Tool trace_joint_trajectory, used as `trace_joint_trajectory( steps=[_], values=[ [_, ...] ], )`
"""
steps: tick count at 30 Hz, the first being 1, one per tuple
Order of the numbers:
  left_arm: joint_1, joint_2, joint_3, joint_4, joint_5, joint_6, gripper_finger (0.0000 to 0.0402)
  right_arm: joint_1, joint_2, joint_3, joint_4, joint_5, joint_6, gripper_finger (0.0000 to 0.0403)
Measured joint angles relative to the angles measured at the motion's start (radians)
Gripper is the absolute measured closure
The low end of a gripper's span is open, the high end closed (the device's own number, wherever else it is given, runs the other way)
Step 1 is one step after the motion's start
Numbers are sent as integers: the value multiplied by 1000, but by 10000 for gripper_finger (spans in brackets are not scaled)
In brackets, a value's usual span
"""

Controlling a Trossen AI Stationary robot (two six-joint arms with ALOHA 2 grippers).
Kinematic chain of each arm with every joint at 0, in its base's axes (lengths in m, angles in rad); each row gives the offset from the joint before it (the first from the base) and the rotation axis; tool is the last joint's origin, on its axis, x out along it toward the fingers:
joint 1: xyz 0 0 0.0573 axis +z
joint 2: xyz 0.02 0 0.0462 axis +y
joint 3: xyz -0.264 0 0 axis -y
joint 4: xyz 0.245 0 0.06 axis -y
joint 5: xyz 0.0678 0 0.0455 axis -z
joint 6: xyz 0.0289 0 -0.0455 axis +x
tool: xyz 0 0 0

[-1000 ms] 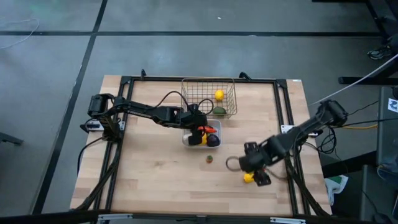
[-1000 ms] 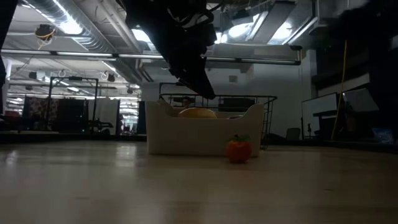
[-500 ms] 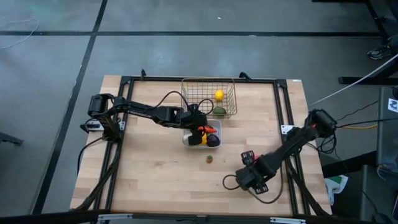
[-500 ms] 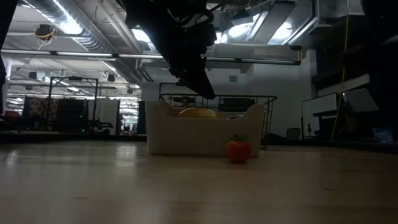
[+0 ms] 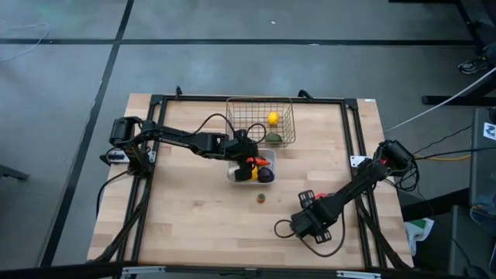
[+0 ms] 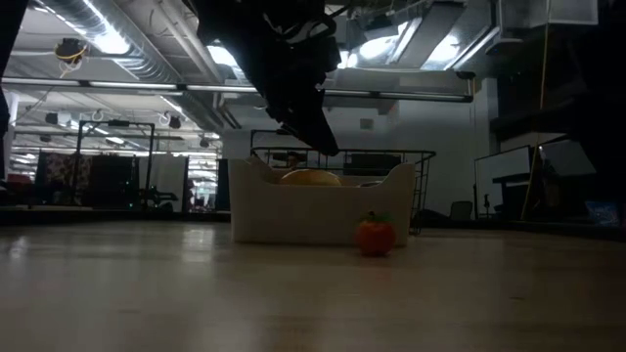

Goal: Sort produce into baskets
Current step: Put the yellow lemon into the black wire basket

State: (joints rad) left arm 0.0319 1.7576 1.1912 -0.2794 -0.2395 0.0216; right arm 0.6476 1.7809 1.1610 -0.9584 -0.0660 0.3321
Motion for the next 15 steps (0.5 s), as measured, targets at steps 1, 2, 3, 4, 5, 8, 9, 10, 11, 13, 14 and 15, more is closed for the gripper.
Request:
trace_joint_trajectory(
  steps=[1, 2, 3, 4, 5, 8, 9, 10, 11, 13, 14, 15],
  values=[
    [0, 0, 0, 0, 0, 0, 167, 0, 0, 0, 0, 3, 0, 108],
    [0, 0, 0, 0, 0, 0, 167, 0, 0, 0, 0, 3, 0, 120],
    [0, 0, 0, 0, 0, 0, 167, 0, 2, 0, 0, 3, 0, 133],
    [0, 0, 0, 0, 0, 0, 167, 0, 4, 0, 0, 3, 0, 145],
    [0, 0, 0, 0, 0, 0, 167, 0, 6, 0, -1, 0, 0, 157],
    [0, 0, 0, 0, 0, 0, 167, 0, 12, 2, 2, -25, 0, 189],
    [0, 0, 0, 0, 0, 0, 166, 0, 12, 2, 1, -28, 0, 198],
    [0, 0, 0, 0, 0, 0, 167, 0, 12, 2, 2, -29, 0, 207],
    [0, 0, 0, 0, 0, 0, 167, 0, 12, 2, 3, -30, 0, 214],
    [0, 0, 0, 0, 0, 0, 167, -1, 12, 2, 5, -31, 0, 223],
    [0, 0, 0, 0, 0, 0, 167, -3, 11, 4, 4, -31, 0, 225],
    [0, 0, 0, 0, 0, 0, 167, -8, 11, 7, 5, -32, 0, 226]
  ],
)
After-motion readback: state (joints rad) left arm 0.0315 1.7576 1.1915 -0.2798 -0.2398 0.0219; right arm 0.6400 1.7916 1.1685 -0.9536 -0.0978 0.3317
